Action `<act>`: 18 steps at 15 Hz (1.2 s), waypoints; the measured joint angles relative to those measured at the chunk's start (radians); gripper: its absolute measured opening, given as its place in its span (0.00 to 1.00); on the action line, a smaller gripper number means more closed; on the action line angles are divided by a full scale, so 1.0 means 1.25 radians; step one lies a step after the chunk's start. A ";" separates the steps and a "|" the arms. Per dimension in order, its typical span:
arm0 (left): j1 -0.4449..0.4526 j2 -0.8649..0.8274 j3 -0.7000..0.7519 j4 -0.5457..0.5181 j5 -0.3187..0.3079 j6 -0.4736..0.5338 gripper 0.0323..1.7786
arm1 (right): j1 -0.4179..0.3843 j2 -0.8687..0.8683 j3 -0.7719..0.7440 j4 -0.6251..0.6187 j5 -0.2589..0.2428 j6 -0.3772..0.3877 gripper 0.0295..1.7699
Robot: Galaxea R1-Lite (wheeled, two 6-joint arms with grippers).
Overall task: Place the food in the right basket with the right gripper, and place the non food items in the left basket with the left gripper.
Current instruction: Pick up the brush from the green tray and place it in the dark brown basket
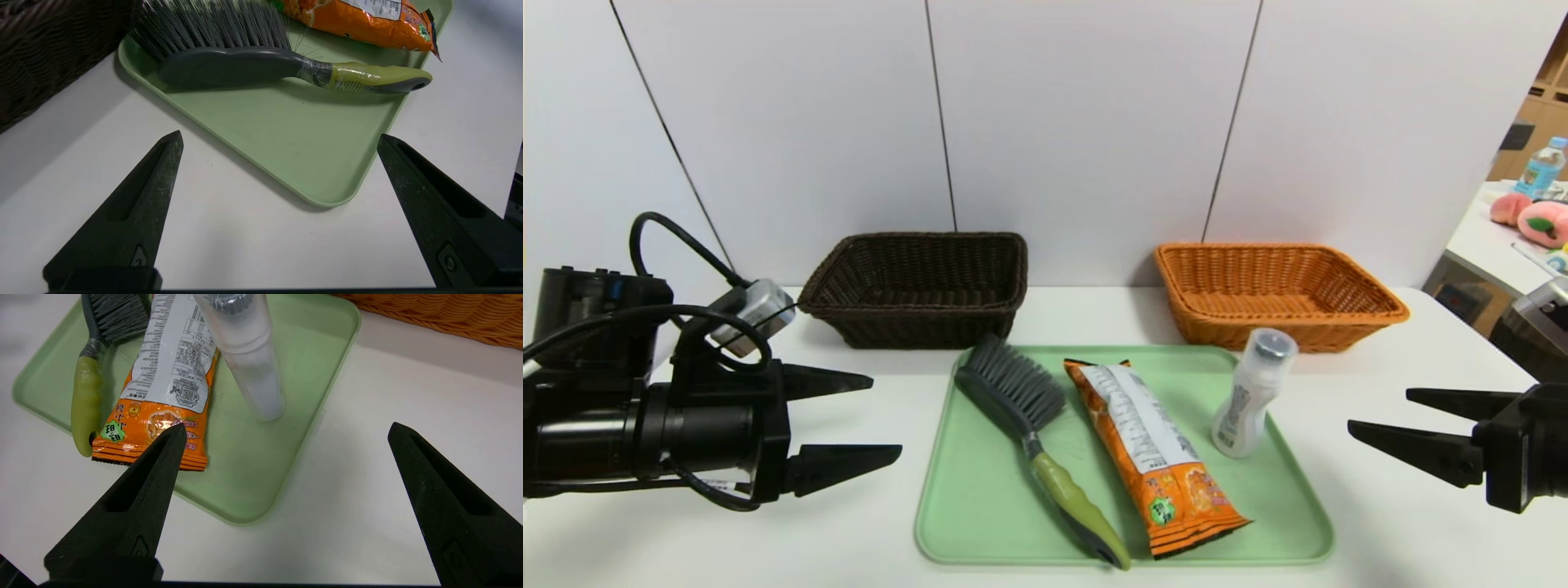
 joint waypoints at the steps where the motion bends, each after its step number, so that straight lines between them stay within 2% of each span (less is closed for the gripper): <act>1: 0.000 0.007 0.000 -0.011 0.000 -0.001 0.95 | 0.001 0.003 -0.001 0.000 0.000 0.000 0.96; 5: -0.008 0.031 0.001 -0.026 -0.009 0.002 0.95 | 0.003 0.010 0.002 0.000 0.001 0.000 0.96; 13: -0.078 0.094 0.003 -0.138 -0.014 0.005 0.95 | 0.045 0.032 0.001 -0.002 -0.001 -0.042 0.96; 18: -0.087 0.113 0.002 -0.149 -0.014 0.005 0.95 | 0.053 0.048 0.005 -0.059 -0.002 -0.043 0.96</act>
